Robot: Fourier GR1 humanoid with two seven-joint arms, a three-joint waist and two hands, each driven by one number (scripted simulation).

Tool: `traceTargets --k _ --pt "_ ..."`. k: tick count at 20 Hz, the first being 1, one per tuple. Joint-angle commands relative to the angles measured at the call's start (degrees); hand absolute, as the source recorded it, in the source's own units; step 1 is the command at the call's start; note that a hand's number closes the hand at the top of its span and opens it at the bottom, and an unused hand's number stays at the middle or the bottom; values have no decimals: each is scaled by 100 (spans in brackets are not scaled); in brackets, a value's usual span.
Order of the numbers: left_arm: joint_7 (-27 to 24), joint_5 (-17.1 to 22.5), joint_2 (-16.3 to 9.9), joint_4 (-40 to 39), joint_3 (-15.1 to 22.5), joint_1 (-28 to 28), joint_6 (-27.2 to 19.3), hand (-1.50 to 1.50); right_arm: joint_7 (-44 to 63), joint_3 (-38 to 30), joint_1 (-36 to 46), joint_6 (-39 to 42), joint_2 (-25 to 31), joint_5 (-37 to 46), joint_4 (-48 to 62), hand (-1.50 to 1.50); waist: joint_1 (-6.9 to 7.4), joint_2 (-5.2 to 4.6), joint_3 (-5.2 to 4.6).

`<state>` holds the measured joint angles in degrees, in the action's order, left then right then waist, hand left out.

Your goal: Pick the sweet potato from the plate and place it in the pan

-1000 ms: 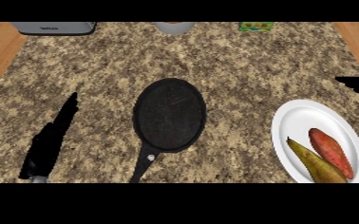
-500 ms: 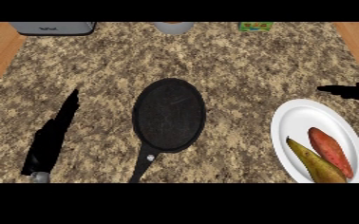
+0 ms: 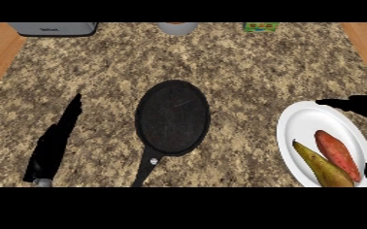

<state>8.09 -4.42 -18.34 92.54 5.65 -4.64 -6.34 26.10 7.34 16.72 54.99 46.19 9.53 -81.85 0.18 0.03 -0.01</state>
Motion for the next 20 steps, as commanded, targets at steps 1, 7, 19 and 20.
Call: traceTargets --k 1,7,19,20 --pt "327 43 3 149 -113 145 177 0 139 5 -215 200 -54 343 -73 -150 -14 1 1" --pt "-101 -147 309 26 -114 -193 210 0 475 -228 -166 395 -471 528 -131 -150 0 0 0" --pt "-187 -361 374 -465 -486 279 426 0 -828 129 -750 -236 -672 2080 259 -150 -3 -8 3" --pt "-333 -222 314 -239 -642 45 561 0 -282 -131 -887 183 -828 1782 -282 -150 -14 1 1"
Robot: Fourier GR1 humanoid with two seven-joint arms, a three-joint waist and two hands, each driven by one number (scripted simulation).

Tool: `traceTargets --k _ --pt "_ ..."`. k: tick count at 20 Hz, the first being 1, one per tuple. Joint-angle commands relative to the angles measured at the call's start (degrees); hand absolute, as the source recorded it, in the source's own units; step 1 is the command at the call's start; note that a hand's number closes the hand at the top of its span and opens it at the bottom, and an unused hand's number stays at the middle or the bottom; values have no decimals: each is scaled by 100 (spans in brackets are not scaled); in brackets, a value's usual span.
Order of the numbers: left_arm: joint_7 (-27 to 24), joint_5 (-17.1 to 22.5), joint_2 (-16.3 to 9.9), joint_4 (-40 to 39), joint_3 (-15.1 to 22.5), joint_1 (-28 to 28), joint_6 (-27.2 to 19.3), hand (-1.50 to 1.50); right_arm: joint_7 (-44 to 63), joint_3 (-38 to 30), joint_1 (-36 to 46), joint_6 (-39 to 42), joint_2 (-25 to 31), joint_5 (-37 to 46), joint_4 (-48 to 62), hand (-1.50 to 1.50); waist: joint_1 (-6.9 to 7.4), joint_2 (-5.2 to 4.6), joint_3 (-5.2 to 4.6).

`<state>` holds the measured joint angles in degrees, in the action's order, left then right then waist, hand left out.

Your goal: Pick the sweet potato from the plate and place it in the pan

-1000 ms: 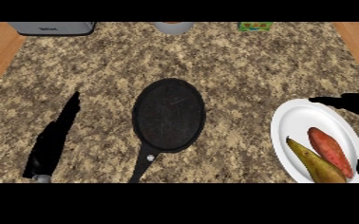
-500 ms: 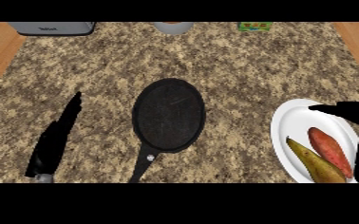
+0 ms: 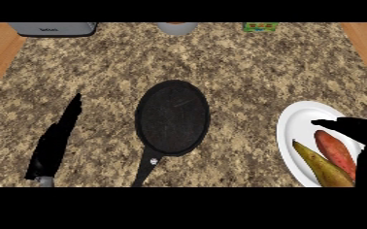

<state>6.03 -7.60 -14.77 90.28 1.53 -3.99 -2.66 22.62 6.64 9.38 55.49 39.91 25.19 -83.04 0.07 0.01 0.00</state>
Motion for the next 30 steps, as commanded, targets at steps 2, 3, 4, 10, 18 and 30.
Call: traceTargets --k 2,3,4,10,18,30 --pt "398 -141 93 559 60 -171 85 0 -561 -179 466 191 28 367 713 -150 36 -3 2" --pt "184 -334 216 555 179 -409 -80 0 -715 26 -314 -217 -4 597 288 -150 6 3 1" --pt "401 -240 193 100 14 251 0 0 -355 234 208 -268 -432 784 629 -150 15 -7 1" --pt "172 -164 189 270 -151 -224 306 0 -987 -104 53 -412 -432 1096 906 -150 17 -1 1" --pt "170 -225 214 265 -222 -11 299 0 -1137 -451 -320 -382 -649 788 718 150 -13 4 -1" --pt "301 -287 261 356 -365 -326 165 0 1146 -783 -1315 -2502 -2243 1604 -1121 150 -370 113 -25"
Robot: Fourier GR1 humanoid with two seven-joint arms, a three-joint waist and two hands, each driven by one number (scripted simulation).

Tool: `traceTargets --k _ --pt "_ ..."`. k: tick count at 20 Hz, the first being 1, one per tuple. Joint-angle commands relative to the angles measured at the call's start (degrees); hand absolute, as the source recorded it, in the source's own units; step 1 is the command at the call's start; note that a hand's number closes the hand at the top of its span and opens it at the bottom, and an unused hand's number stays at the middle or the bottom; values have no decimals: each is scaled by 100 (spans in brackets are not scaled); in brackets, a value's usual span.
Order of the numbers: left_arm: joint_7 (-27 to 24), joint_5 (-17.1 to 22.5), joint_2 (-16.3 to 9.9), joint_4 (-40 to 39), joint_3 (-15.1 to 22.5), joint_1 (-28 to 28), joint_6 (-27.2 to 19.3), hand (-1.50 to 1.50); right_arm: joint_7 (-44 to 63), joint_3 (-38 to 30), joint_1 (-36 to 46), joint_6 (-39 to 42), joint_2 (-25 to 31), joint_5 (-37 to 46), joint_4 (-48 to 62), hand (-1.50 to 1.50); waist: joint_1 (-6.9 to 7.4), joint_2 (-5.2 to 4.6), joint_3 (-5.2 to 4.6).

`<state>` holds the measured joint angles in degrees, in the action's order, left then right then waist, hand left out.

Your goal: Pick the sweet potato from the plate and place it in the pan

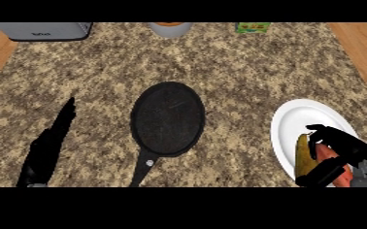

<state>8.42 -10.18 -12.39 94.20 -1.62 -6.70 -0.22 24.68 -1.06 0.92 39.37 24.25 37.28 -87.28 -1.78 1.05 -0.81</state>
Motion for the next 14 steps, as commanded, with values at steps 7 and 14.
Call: traceTargets --k 7,14 --pt "-92 -5 61 -146 11 -25 2 0 1231 720 -606 -2409 -694 2026 -2983 150 -69 -18 66" --pt "-120 1 58 -243 -2 248 54 0 1642 2292 -243 -3002 -1138 3687 -4050 150 150 -84 72"
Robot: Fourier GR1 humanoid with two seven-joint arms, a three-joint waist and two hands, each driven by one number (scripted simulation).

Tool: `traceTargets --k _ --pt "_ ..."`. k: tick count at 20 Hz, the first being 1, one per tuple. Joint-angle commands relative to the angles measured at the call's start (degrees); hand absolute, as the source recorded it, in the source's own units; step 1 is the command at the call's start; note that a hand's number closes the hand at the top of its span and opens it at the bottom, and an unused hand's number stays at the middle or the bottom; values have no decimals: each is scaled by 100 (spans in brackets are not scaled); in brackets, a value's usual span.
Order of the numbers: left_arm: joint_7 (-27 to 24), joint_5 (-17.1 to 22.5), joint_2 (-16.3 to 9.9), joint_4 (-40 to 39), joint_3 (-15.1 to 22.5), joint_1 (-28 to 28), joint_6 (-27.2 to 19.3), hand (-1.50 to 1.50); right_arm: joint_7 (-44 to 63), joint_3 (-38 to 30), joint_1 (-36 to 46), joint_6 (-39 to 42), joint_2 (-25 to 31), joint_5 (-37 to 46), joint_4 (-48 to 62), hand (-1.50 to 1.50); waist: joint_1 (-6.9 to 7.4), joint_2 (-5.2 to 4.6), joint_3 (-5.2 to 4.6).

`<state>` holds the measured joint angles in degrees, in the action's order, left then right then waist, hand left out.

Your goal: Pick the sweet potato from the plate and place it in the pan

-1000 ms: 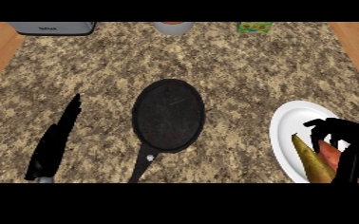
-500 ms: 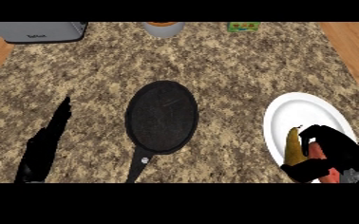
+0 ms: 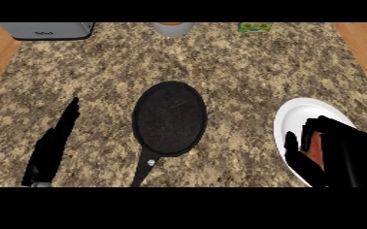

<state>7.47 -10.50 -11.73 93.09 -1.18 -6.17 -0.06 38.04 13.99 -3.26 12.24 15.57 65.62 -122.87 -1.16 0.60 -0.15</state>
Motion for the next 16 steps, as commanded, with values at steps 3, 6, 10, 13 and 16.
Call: traceTargets --k 3,6,10,13,16 --pt "-288 2 -15 -269 10 38 148 0 734 1288 849 -26 -791 1191 -226 150 153 -56 7" --pt "200 -28 28 -174 -22 504 61 0 991 1440 1898 156 -1507 1166 551 150 190 -71 8" --pt "214 -166 47 22 112 321 72 0 1221 964 2910 -420 -1540 160 1759 150 256 -81 14" --pt "-60 -88 58 78 68 37 131 0 1939 1451 3264 -1028 -1549 -172 2344 150 260 -68 14" --pt "-148 -72 150 -131 88 161 129 0 1286 1164 3535 -2031 -1553 -683 3627 150 271 -90 15"
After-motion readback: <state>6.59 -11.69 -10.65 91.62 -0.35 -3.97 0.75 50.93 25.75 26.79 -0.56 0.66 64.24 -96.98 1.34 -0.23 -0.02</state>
